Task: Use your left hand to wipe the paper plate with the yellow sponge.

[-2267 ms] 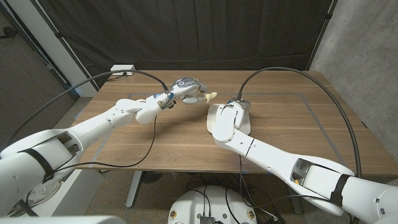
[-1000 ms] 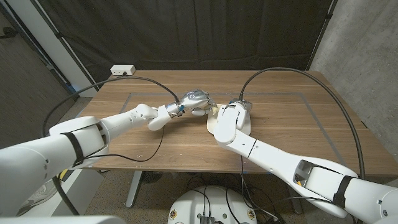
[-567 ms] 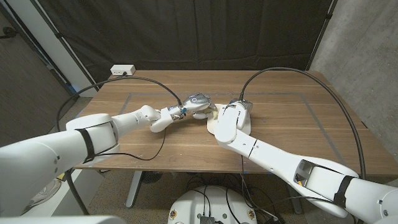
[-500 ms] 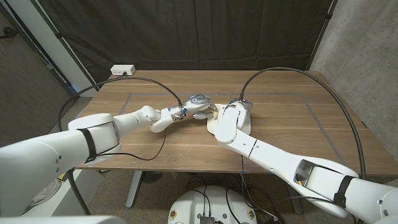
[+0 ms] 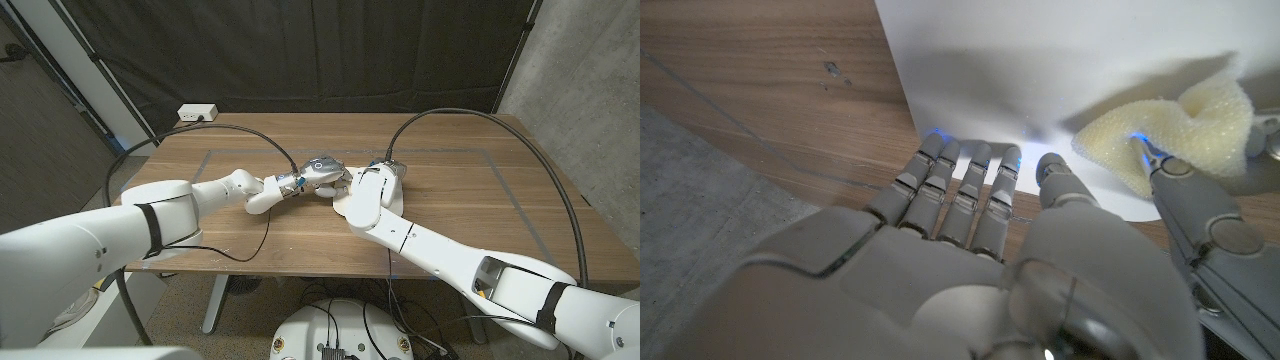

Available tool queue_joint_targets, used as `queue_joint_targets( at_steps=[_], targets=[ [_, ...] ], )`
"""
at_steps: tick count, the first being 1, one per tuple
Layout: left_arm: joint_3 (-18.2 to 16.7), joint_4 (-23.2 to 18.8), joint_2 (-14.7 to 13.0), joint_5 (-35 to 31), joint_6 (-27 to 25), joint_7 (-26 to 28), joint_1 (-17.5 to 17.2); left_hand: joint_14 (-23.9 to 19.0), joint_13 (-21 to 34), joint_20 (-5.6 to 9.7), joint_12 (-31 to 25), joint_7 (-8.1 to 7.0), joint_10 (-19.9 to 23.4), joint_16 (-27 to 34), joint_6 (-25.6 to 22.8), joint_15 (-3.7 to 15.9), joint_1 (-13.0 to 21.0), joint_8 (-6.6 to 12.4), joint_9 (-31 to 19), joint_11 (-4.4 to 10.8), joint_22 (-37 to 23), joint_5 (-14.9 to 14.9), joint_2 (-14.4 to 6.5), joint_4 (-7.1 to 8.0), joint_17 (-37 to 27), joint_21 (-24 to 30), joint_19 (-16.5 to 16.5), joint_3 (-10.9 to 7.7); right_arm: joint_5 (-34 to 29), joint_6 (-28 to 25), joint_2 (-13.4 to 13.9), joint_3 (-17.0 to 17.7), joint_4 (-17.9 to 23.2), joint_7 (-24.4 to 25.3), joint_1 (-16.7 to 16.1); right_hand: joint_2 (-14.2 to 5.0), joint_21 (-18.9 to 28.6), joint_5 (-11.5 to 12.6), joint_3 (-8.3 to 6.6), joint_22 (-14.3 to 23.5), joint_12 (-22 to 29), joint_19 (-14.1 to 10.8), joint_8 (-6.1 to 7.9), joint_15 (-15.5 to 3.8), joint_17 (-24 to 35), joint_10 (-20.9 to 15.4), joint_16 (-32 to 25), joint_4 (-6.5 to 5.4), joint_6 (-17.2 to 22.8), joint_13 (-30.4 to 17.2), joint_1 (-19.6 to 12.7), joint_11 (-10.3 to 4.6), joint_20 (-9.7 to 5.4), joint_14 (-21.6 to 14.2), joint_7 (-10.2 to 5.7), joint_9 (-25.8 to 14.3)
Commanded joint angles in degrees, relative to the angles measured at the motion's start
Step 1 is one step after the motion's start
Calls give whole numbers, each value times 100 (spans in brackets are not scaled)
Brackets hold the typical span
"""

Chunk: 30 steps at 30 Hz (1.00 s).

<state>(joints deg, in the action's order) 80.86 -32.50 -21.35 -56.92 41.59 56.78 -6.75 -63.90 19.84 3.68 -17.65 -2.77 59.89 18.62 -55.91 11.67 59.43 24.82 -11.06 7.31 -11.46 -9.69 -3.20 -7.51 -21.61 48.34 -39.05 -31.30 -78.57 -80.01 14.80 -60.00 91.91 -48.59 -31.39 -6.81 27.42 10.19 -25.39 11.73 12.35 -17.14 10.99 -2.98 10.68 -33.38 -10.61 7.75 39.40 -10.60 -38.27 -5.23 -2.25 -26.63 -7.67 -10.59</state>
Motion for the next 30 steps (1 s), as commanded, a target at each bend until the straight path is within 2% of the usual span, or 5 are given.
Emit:
queue_joint_targets(
  at_steps=[1, 10, 17, 21, 30],
  targets=[
    [-463, -1199, -638, 999, 853, -1912, -183, -3, 5, 485, 16, 133, 183, -9, -280, 98, 228, 22, -21, 123, 7, -38, -175, 11, -24, 71, 23, 5, 333, 2, 26, -49, -47, 202, 91, 12, 22, 21, -35, 10, 5, 18, -3, -702, 4, -30, -9, -1, -8, -14, 30, -5, -75, 11, 24, -21],
    [-1254, -1011, -517, 2926, 1854, -4394, -569, 3, 5, 480, 41, 127, 204, -23, -299, 98, 232, 14, -19, 121, 14, -37, -170, 16, -35, 105, 69, 7, 505, 2, 49, -71, -50, 307, 133, 15, 27, 21, -41, 9, 3, 21, -2, -693, 4, -27, -9, 3, -9, -14, 34, 2, -76, 10, 14, -21],
    [-1814, -961, -368, 4485, 1944, -6308, -929, -2, 2, 475, 66, 133, 217, -32, -309, 95, 238, 3, -17, 114, 20, -35, -161, 16, -43, 142, 92, 8, 613, 2, 41, -50, -65, 380, 141, 13, 31, 21, -43, 8, 4, 23, -3, -701, 6, -31, -12, -1, -14, -14, 47, -5, -75, 9, 18, -22],
    [-2100, -1046, -354, 3656, 2016, -5834, -985, 8, 9, 459, 81, 138, 204, -42, -287, 96, 242, -13, -17, 107, 23, -35, -160, 16, -46, 154, 122, 7, 682, 2, 55, -57, -59, 423, 156, 17, 34, 21, -45, 8, 4, 24, -2, -702, 6, -33, -13, 1, -12, -14, 50, 5, -73, 6, 19, -22],
    [-1803, -1237, -423, 515, 1470, -2683, -680, 16, 5, 460, 116, 96, 222, -62, -200, 94, 240, -70, -18, 100, 32, -35, -147, 22, -54, 204, 150, 11, 859, 2, 84, -33, -21, 574, 155, 25, 40, 21, -51, 7, 5, 23, 2, -704, 3, -36, -13, 10, -3, -14, 51, 4, -74, 2, 27, -22]
  ],
)
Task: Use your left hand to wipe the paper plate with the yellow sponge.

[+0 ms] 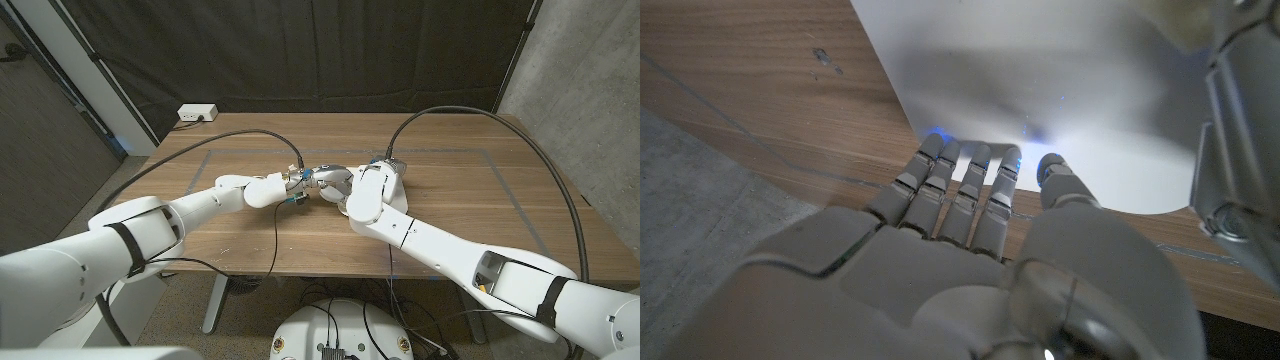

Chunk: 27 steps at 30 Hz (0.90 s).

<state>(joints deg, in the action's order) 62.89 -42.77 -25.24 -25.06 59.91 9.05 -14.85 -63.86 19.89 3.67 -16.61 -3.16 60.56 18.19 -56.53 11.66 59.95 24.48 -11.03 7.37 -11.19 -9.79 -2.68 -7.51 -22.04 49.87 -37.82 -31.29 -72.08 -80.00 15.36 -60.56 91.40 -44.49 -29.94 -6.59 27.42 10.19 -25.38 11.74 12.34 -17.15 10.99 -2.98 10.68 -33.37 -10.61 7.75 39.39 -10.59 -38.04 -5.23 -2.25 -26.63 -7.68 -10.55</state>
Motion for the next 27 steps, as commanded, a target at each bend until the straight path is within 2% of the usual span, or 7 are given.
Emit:
queue_joint_targets(
  at_steps=[1, 3, 6, 12, 19, 26, 27],
  targets=[
    [83, -273, -59, -2894, -511, 2330, 167, 16, -6, 460, 20, 131, 159, -23, -135, 96, 188, -42, -22, 93, 6, -25, -199, 24, -12, 57, 39, 11, 219, 2, 26, 30, 27, 167, 7, 5, 41, 20, -51, 7, 6, 24, 2, -704, 3, -37, -13, 11, -3, -15, 30, 4, -72, 2, 25, -26],
    [233, -368, -98, -3178, -796, 2631, 225, 18, -9, 460, 28, 124, 161, -27, -130, 98, 189, -48, -22, 96, 8, -26, -200, 25, -13, 67, 40, 11, 248, 2, 30, 35, 36, 201, 1, 2, 42, 20, -55, 7, 7, 25, 1, -699, 3, -42, -12, 11, -3, -15, 30, -4, -70, 4, 28, -26],
    [386, -398, -111, -3247, -1084, 2604, 305, 16, -7, 465, 36, 126, 158, -29, -122, 99, 190, -56, -23, 103, 9, -27, -201, 27, -16, 81, 37, 11, 250, 2, 30, 56, 48, 224, -17, 2, 44, 20, -56, 6, 6, 25, 0, -701, 4, -39, -13, 11, -8, -15, 33, -5, -74, 5, 22, -26],
    [610, -940, -365, -3564, -1804, 2412, 373, -7, -2, 479, 48, 132, 174, -28, -140, 103, 191, -60, -25, 121, 14, -27, -201, 31, -22, 119, 18, 11, 197, 2, 33, 69, 58, 184, -32, 3, 48, 20, -61, 6, 4, 25, -4, -697, 3, -36, -13, 15, -19, -15, 33, 1, -75, 2, 20, -26],
    [883, -1526, -615, -4466, -3041, 2973, 392, -26, 10, 504, 63, 113, 180, -31, -149, 110, 197, -70, -27, 131, 19, -29, -198, 30, -28, 154, 20, 10, 385, 2, 78, 27, 56, 281, 35, 5, 52, 19, -65, 6, 3, 25, -10, -703, 3, -35, -14, 16, -36, -15, 37, 1, -74, 2, 20, -26],
    [955, -2391, -916, -5251, -4539, 2859, 239, -59, 23, 521, 69, 119, 209, -29, -164, 116, 205, -77, -29, 162, 23, -29, -196, 30, -35, 198, 3, 8, 593, 2, 129, -23, 62, 395, 108, 9, 55, 19, -66, 5, 2, 29, -10, -696, 4, -35, -15, 16, -41, -16, 44, 7, -72, -2, 23, -26],
    [961, -2405, -921, -5255, -4570, 2848, 237, -61, 25, 522, 68, 119, 214, -30, -161, 118, 206, -79, -29, 170, 23, -29, -195, 28, -35, 200, 4, 7, 607, 2, 133, -26, 68, 406, 109, 9, 57, 19, -68, 5, 1, 27, -11, -698, 4, -31, -14, 17, -45, -16, 44, 7, -73, 0, 21, -26]
  ],
)
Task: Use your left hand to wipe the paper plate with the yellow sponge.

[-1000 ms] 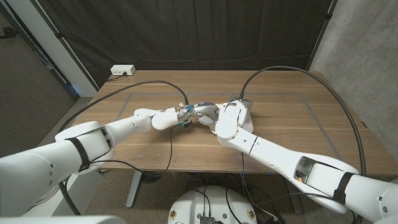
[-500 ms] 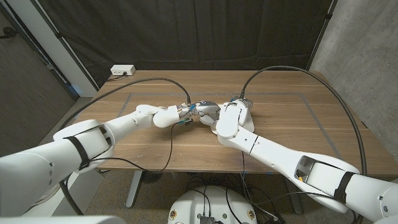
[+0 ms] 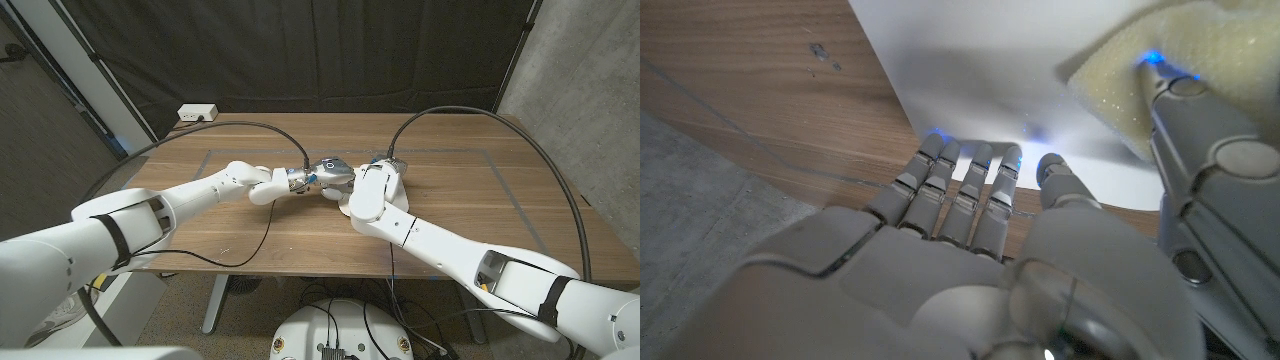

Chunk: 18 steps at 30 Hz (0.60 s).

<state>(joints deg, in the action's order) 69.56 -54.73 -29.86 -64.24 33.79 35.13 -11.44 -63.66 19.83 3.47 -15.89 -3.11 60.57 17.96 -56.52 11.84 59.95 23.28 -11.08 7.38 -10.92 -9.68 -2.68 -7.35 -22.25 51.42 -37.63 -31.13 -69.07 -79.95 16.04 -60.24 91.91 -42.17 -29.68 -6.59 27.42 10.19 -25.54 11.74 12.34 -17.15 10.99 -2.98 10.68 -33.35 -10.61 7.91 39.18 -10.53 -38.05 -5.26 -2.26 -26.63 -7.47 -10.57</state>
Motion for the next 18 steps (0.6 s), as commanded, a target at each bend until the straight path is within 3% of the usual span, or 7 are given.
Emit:
queue_joint_targets(
  at_steps=[1, 4, 8, 11, 15, 18],
  targets=[
    [303, -1255, -465, -1417, -2106, 192, -117, -82, 31, 545, -3, 110, 213, -8, -164, 102, 210, 41, -25, 167, -3, -40, -194, 10, -15, 49, -16, -10, 303, -3, 62, -55, 14, 182, 81, 10, 57, 19, -53, 5, -1, 27, -11, -696, 3, -31, -14, 2, -26, -21, 44, 9, -70, 1, 1, -25],
    [391, -1316, -428, -1850, -2742, 144, -159, -89, 44, 546, 5, 88, 215, -15, -156, 107, 220, 29, -26, 167, -1, -39, -189, 5, -17, 72, -10, -13, 238, -3, 41, -25, -8, 140, 65, 11, 59, 18, -54, 5, 0, 29, -12, -697, 3, -32, -11, 3, -31, -21, 46, 6, -71, 8, 14, -25],
    [491, -1285, -394, -2021, -2997, 213, -157, -94, 51, 540, 16, 71, 204, -21, -157, 106, 220, 23, -28, 175, 0, -38, -184, 5, -17, 83, 6, -12, 201, -3, 45, -24, -12, 100, 67, 14, 61, 18, -54, 4, 1, 29, -13, -694, 4, -36, -13, 2, -37, -21, 51, 5, -72, 5, 12, -25],
    [523, -1279, -389, -1892, -2850, 190, -128, -99, 48, 543, 30, 66, 201, -26, -159, 108, 220, 18, -28, 185, 2, -37, -179, 5, -18, 97, 15, -11, 205, -3, 51, -24, -19, 86, 82, 17, 63, 18, -57, 4, 0, 29, -12, -694, 3, -34, -14, 6, -38, -21, 50, 7, -70, 1, 12, -25],
    [447, -1096, -319, -1156, -1991, 23, -26, -98, 41, 547, 44, 52, 204, -35, -164, 108, 219, 14, -29, 187, 3, -36, -172, 7, -18, 108, 29, -10, 276, -3, 86, -46, 2, 116, 109, 16, 65, 17, -59, 4, 0, 32, -12, -694, 4, -34, -14, 4, -41, -21, 55, 1, -71, 4, 15, -25],
    [507, -937, -261, -1089, -1730, 195, 49, -101, 40, 551, 52, 44, 207, -40, -157, 109, 218, 7, -30, 199, 4, -37, -169, 8, -17, 120, 29, -9, 305, -3, 103, -50, 10, 119, 123, 20, 67, 16, -58, 3, -1, 33, -12, -701, 4, -32, -16, 4, -43, -21, 59, 2, -71, -2, 12, -25]
  ],
)
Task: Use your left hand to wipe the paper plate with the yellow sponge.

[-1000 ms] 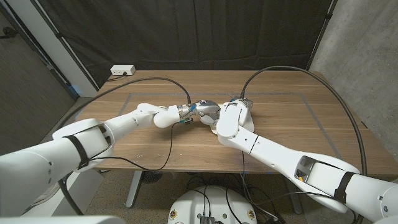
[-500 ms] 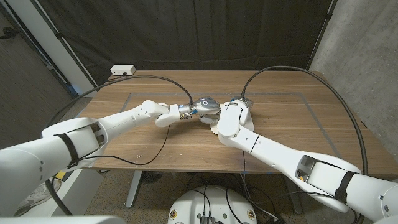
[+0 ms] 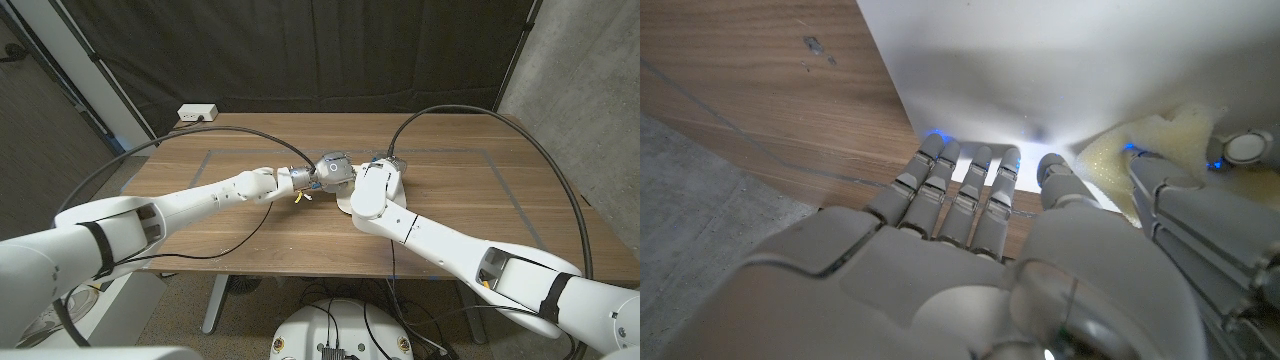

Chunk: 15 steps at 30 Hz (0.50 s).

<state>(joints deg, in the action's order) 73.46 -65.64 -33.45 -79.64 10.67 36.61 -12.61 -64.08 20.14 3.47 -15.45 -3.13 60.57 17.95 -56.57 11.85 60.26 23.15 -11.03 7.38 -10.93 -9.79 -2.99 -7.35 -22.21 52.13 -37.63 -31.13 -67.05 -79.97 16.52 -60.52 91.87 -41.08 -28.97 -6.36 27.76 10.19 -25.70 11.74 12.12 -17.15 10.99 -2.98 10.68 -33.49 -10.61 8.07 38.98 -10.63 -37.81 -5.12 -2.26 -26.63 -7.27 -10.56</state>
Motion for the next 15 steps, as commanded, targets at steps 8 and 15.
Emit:
queue_joint_targets(
  at_steps=[8, 15],
  targets=[
    [15, 596, 293, 1521, 1846, -487, 301, -72, 4, 576, 32, 44, 221, -53, -185, 110, 182, 19, -36, 196, 8, -26, -131, 15, -22, 83, 43, -5, 182, -2, 107, -58, 33, 24, 102, 3, 37, 17, -47, 3, 19, 35, -18, -701, 2, -16, -13, -5, -44, -12, 36, -14, -72, 3, -12, -26],
    [-94, 802, 335, 1981, 2606, -460, 323, -93, 8, 582, 28, 43, 273, -58, -213, 111, 183, 19, -36, 200, 11, -27, -125, 16, -23, 115, 37, -5, 313, -2, 156, -96, 66, 108, 134, 1, 41, 17, -53, 2, 18, 36, -19, -685, 3, -14, -11, -3, -56, -12, 36, -12, -71, 9, -15, -26]
  ],
)
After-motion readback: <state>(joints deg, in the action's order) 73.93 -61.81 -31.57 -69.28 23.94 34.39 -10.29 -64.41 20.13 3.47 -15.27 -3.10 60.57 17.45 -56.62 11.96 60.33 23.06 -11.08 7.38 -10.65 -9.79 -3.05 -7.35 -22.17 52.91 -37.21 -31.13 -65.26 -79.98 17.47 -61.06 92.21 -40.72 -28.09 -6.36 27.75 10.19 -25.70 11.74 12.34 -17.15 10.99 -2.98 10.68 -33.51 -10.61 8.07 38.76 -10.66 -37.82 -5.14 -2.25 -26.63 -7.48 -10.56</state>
